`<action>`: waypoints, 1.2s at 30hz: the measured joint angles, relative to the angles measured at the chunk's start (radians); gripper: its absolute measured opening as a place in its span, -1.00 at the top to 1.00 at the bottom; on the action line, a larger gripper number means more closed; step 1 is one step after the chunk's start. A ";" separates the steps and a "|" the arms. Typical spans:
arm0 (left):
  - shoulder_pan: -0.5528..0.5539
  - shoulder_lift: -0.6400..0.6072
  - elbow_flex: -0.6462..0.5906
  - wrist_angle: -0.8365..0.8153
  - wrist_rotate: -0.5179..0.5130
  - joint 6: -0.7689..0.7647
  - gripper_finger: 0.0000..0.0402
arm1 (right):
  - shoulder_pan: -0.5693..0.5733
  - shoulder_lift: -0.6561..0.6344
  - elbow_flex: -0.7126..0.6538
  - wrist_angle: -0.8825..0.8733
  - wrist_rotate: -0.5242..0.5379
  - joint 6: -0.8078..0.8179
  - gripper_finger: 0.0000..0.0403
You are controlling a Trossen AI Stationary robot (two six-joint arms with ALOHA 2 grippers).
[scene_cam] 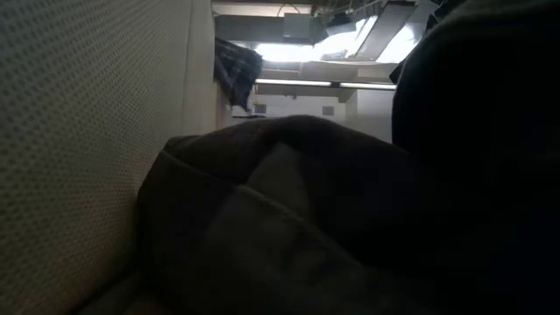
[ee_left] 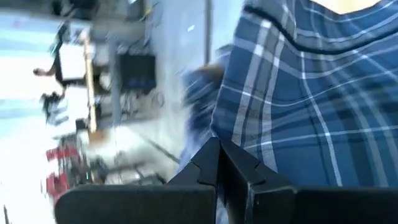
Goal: Sort clothes
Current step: Put the blue long sleeve shirt into the top laundry organizer
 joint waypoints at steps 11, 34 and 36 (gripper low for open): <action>0.366 -0.141 -0.003 0.037 0.107 -0.073 1.00 | 0.000 0.000 -0.001 0.006 0.018 0.000 -0.20; 0.559 -0.150 -0.363 0.140 0.572 -0.136 0.21 | 0.000 0.000 -0.001 0.006 0.018 0.005 -0.20; 0.558 -0.170 -0.313 0.134 0.572 -0.135 0.13 | 0.000 0.000 -0.001 0.007 0.018 0.005 -0.19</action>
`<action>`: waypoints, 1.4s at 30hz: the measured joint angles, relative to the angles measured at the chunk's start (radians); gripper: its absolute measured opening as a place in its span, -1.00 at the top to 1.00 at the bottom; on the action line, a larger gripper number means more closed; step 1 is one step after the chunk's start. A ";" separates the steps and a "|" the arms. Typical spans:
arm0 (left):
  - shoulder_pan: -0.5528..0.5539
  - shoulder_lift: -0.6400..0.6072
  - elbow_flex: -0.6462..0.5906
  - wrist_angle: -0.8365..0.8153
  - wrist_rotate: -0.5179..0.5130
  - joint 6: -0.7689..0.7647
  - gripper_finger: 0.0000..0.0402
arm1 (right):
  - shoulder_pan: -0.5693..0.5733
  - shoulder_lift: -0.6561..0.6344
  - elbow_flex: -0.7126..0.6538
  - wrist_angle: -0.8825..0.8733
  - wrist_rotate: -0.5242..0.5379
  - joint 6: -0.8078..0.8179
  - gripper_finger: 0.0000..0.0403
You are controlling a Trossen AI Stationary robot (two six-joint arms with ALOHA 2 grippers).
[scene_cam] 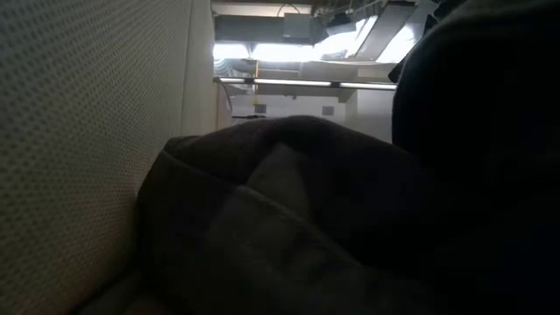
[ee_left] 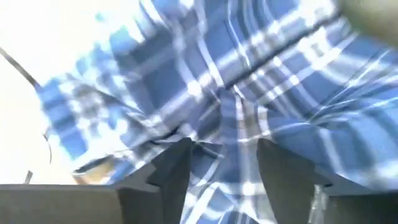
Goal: Sort clothes
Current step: Put the blue long sleeve shirt into the top laundry organizer
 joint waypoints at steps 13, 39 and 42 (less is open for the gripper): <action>0.048 -0.165 -0.113 0.557 0.087 0.006 0.06 | 0.000 0.000 0.000 0.002 0.044 -0.004 -0.20; 0.147 0.051 -0.313 0.540 0.168 0.008 0.07 | 0.000 0.000 0.000 0.000 0.045 -0.010 -0.20; 0.146 0.051 -0.277 0.507 0.168 0.033 0.07 | 0.000 0.000 0.000 -0.001 0.044 -0.011 -0.20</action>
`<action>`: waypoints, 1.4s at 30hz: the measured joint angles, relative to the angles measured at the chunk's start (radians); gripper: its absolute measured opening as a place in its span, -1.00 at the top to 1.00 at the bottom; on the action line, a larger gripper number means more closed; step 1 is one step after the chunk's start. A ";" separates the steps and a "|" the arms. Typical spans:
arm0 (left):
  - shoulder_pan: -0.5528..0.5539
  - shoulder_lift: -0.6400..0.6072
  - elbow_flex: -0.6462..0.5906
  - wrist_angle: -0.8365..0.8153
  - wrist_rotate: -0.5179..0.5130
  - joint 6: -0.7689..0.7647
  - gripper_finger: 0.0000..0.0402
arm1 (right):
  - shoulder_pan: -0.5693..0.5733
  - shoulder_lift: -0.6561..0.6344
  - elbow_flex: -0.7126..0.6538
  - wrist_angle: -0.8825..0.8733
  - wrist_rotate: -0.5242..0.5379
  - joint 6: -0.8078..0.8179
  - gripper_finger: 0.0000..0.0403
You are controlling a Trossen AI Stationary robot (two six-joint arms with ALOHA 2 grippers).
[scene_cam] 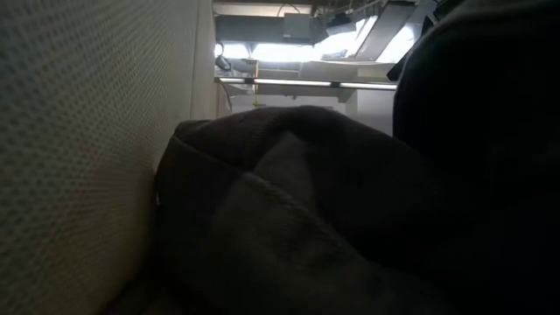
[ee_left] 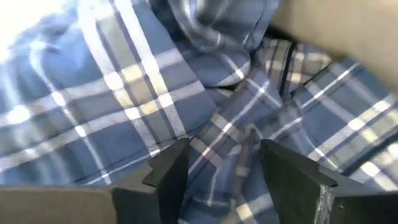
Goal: Sort clothes
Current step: Put the blue long sleeve shirt into the top laundry organizer, then put the gray shorts into the top laundry organizer
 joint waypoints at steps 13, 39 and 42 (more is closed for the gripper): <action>-0.085 -0.152 0.262 -0.390 -0.003 -0.187 0.07 | 0.000 0.000 0.000 -0.002 0.000 0.000 -0.20; -0.204 -0.204 -0.156 -0.191 0.040 -0.233 0.07 | 0.000 0.000 0.000 0.003 0.005 0.008 -0.20; -0.218 -0.247 -0.056 -0.191 0.032 -0.232 0.07 | 0.000 0.000 0.000 0.003 0.000 0.008 -0.20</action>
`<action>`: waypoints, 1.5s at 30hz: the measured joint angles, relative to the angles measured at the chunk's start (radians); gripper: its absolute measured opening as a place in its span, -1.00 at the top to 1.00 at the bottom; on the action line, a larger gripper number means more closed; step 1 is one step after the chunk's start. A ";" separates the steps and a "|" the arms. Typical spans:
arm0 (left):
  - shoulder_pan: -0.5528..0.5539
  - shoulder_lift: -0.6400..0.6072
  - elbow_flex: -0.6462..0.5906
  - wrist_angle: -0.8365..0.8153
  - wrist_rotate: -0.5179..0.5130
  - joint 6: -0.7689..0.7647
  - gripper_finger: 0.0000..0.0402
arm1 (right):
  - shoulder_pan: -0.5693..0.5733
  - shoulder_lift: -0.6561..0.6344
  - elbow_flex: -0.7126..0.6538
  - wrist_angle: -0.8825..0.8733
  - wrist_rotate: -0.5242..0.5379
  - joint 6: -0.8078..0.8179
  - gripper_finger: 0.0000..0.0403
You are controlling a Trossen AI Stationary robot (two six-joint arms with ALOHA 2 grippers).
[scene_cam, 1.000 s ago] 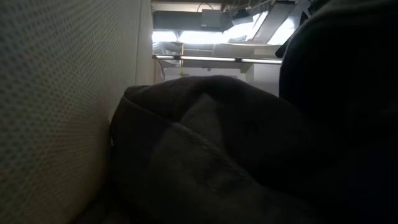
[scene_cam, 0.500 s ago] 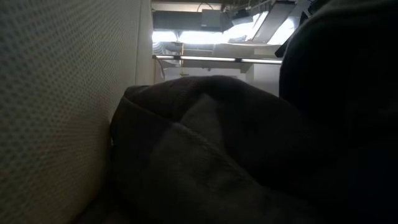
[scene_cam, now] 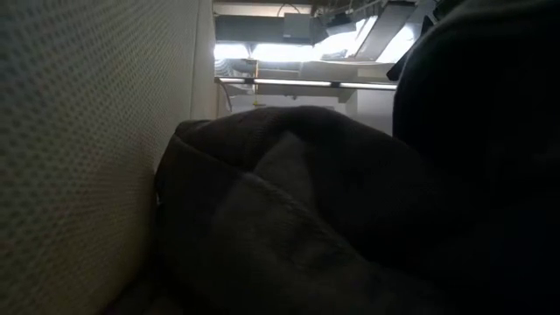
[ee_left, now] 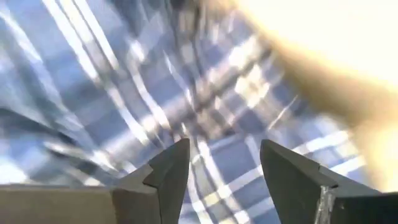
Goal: Sort clothes
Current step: Put the gray shorts into the top laundry organizer
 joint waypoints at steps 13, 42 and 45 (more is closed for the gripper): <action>-0.317 -0.243 0.037 0.178 -0.030 -0.063 0.07 | 0.000 0.000 0.000 0.000 -0.027 0.008 -0.20; -0.865 -0.144 -0.318 0.546 -0.223 -0.182 0.07 | 0.155 0.452 0.348 0.079 -0.836 0.178 -0.19; -0.865 -0.144 -0.318 0.556 -0.223 -0.177 0.07 | 0.185 0.499 0.409 -0.016 -0.842 0.242 -0.19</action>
